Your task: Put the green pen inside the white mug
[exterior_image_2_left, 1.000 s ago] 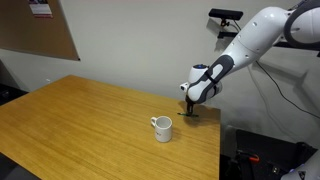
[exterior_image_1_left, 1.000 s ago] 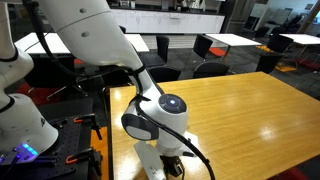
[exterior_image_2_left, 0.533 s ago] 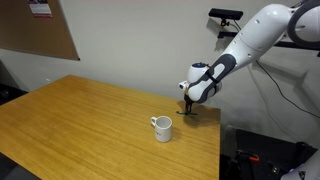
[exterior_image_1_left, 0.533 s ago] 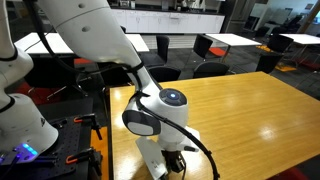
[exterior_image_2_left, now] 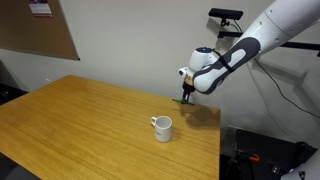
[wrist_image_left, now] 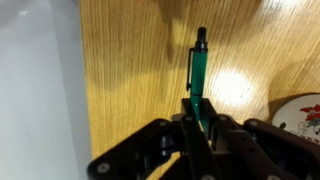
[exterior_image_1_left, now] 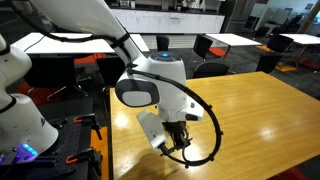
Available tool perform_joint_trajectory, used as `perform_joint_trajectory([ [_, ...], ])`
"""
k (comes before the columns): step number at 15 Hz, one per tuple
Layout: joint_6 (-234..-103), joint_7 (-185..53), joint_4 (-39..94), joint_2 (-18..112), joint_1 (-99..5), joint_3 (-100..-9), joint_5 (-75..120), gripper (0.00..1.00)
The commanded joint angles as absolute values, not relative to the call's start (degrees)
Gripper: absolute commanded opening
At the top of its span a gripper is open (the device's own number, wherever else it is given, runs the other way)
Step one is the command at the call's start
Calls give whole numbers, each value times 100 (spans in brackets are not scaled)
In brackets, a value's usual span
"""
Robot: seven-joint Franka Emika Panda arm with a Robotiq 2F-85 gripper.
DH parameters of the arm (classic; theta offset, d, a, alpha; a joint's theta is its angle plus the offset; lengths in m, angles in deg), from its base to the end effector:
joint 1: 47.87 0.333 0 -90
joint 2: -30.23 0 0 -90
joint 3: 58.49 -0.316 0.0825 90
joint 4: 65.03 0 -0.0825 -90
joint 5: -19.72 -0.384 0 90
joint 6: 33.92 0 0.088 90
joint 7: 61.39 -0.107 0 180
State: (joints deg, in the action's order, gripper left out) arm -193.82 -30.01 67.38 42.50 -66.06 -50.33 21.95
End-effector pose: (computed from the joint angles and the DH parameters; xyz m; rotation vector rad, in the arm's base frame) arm 0.4939 -0.2425 0.2796 2.9483 0.1916 0.3136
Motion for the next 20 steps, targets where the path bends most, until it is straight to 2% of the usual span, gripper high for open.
perform_joint_trajectory([
  [1,-19032,-3640,7096,3464,-6348,-4807,2741,3],
  [10,-18429,-3641,7443,2440,-5903,-4956,2682,3],
  [20,-18699,-4896,7635,2213,-5605,-5239,3342,3],
])
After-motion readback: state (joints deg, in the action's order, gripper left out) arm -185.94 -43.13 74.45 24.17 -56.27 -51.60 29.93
